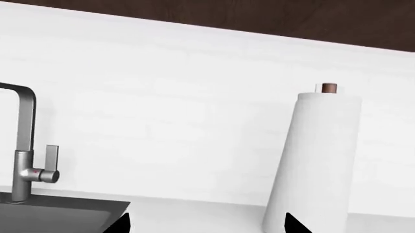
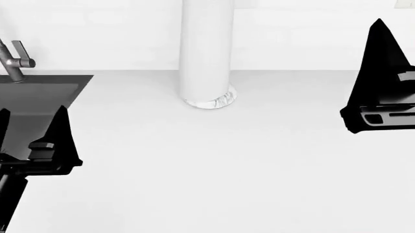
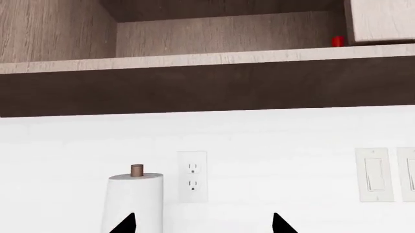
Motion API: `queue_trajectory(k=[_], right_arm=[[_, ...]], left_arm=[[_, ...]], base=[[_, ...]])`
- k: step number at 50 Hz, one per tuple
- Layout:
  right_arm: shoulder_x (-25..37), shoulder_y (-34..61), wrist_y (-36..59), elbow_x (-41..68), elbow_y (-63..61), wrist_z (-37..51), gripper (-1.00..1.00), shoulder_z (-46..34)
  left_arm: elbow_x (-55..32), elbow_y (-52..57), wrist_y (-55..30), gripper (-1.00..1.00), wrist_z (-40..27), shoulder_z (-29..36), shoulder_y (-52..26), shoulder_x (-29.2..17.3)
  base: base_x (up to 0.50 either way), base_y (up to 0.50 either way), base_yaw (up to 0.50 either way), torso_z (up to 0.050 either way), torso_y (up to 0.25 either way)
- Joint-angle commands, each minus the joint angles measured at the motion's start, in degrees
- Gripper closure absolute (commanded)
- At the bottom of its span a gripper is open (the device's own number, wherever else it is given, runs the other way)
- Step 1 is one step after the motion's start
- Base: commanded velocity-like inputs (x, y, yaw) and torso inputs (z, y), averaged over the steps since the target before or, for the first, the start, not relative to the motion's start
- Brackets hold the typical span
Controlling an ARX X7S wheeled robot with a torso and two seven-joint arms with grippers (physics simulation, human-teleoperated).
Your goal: Pick and place the shaker into the drawer. Then close the cabinet.
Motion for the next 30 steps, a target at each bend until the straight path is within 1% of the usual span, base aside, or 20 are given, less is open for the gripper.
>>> queue_trajectory(k=[1,7,9,11,14,17,19,21,23,26,30], right_arm=[[0.24,0.16,-0.58,0.77,-0.05,0.25,-1.00,0.49],[0.19,0.65,0.14,2.03,0.00,0.52,-1.00,0.74],[0.25,0.81,0.08,3.02,0.32,0.62,-1.00,0.86],[0.38,0.99,0.25,3.94,0.70,0.92,-1.00,0.97],[0.62,1.41,0.63,5.40,1.26,1.70,-1.00,1.22],[0.59,2.36,1.80,7.32,1.84,2.49,-1.00,1.65],[0.18,3.55,3.47,9.09,2.05,3.01,-1.00,2.05],[-0.42,5.39,6.26,11.27,2.10,3.76,-1.00,2.54],[-0.60,6.79,8.06,13.01,2.07,4.34,-1.00,3.02],[0.02,7.95,9.12,14.85,1.86,4.71,-1.00,3.65],[0.85,9.28,10.44,16.94,2.08,5.17,-1.00,4.42]], left_arm=[[-1.30,0.34,-0.28,-1.00,-0.92,-0.85,-0.31,-0.61],[-2.86,0.37,-0.84,-1.00,-2.96,-2.54,-1.69,-1.47],[-3.70,0.26,-1.40,-1.00,-5.09,-4.10,-3.11,-2.35],[-5.74,-0.42,-2.62,-1.00,-8.63,-6.54,-5.35,-3.81],[-9.45,-1.88,-4.70,-1.00,-13.07,-9.87,-9.67,-7.93],[-11.88,-4.58,-7.21,-1.00,-17.68,-9.99,-16.39,-13.80],[-12.33,-7.66,-8.68,-1.00,-20.69,-6.88,-23.39,-18.39],[-10.84,-12.01,-9.99,-1.00,-23.53,-0.35,-32.37,-22.71],[-8.39,-16.87,-10.62,-1.00,-25.33,6.23,-41.26,-25.07],[-5.35,-22.61,-11.32,-1.00,-26.60,13.84,-53.65,-26.61],[-2.24,-26.74,-12.71,-1.00,-26.97,21.54,-67.61,-26.69]], base=[[0.00,0.00,0.00,0.000,0.000],[0.00,0.00,0.00,0.000,0.000],[0.00,0.00,0.00,0.000,0.000],[0.00,0.00,0.00,0.000,0.000],[0.00,0.00,0.00,0.000,0.000],[0.00,0.00,0.00,0.000,0.000],[0.00,0.00,0.00,0.000,0.000],[0.00,0.00,0.00,0.000,0.000],[0.00,0.00,0.00,0.000,0.000],[0.00,0.00,0.00,0.000,0.000],[0.00,0.00,0.00,0.000,0.000]])
